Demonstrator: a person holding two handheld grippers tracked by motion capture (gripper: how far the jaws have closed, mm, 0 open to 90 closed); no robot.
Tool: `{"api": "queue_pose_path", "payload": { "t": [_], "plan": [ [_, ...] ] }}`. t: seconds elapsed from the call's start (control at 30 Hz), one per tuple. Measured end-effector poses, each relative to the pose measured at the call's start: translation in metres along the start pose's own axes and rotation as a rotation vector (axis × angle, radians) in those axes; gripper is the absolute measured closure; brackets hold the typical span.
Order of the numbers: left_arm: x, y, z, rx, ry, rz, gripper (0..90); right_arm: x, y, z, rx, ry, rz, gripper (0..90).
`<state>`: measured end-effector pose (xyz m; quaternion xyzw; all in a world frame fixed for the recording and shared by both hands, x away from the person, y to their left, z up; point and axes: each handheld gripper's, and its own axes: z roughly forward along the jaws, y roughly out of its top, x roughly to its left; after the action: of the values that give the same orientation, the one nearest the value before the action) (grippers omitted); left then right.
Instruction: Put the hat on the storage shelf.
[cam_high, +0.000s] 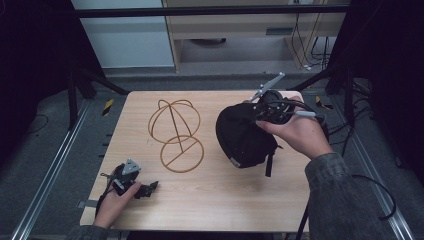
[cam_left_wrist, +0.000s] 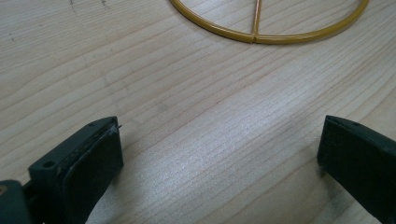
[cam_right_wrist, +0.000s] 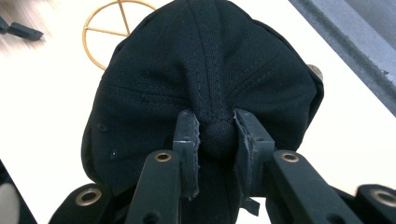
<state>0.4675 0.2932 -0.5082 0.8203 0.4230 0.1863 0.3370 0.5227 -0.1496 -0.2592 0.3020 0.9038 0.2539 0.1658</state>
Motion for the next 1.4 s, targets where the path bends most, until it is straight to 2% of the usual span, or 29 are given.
{"api": "queue_pose_path", "payload": {
  "t": [0.97, 1.4],
  "plan": [
    [0.0, 0.0, 0.0, 0.0, 0.0, 0.0, 0.0, -0.002, 0.014, -0.026, -0.061, -0.044, 0.002, 73.0],
    [0.0, 0.0, 0.0, 0.0, 0.0, 0.0, 0.0, 0.0, 0.03, -0.038, -0.093, -0.061, -0.005, 73.1]
  ]
}}
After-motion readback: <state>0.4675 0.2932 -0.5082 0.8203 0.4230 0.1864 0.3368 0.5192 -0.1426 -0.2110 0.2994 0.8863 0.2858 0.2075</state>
